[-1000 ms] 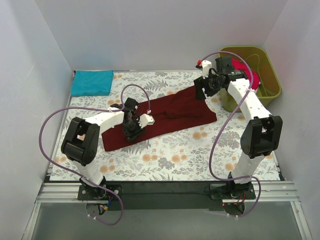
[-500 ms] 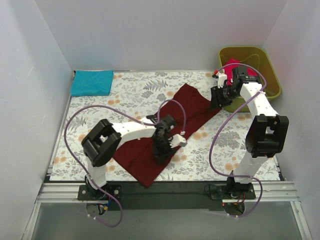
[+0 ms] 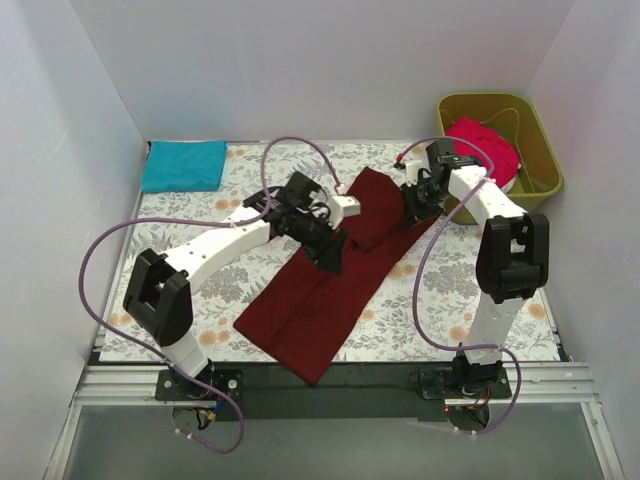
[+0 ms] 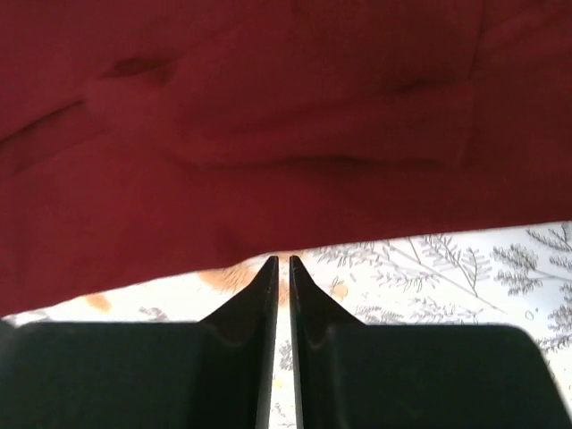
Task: Fold and stack the t-shirts
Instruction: Fold the tshirt
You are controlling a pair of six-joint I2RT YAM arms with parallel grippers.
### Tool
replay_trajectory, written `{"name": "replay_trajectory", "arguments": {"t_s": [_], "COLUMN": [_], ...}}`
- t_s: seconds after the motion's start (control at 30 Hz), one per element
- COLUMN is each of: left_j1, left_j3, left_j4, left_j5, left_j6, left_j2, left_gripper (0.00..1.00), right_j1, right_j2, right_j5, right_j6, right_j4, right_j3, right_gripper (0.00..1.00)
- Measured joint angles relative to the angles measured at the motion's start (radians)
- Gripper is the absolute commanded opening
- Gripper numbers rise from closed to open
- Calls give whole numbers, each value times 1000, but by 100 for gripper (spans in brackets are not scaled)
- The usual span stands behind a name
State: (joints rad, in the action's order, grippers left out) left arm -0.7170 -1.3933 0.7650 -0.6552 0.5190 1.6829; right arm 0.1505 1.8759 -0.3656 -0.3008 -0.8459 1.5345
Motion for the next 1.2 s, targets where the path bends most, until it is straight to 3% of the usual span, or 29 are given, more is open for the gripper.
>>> {"name": "replay_trajectory", "arguments": {"t_s": [0.17,0.33,0.57,0.8,1.03,1.2], "left_j1": [140,249,369,388,406,428], "left_j3": [56,119,180,233,253,253], "left_j4": [-55,-97,-142,-182,-219,-276], "left_j5": [10,24,37,98,108,64], "left_j6": [68,118,186,268,346,398], "left_j2": [-42,-74,-121,-153,-149,-107], "left_gripper": [47,47,47,48,48,46], "right_j1": [60,72,148,294,323,272], "right_j2": [102,256,432,651,649,513], "right_j5": [145,253,337,430,497,478], "right_j6": [17,6,-82,-224,-310,-305], "right_j4": [65,81,65,185,402,438], "right_j3": [2,105,386,722,658,535], "right_gripper": [12,13,13,14,22,38]}}
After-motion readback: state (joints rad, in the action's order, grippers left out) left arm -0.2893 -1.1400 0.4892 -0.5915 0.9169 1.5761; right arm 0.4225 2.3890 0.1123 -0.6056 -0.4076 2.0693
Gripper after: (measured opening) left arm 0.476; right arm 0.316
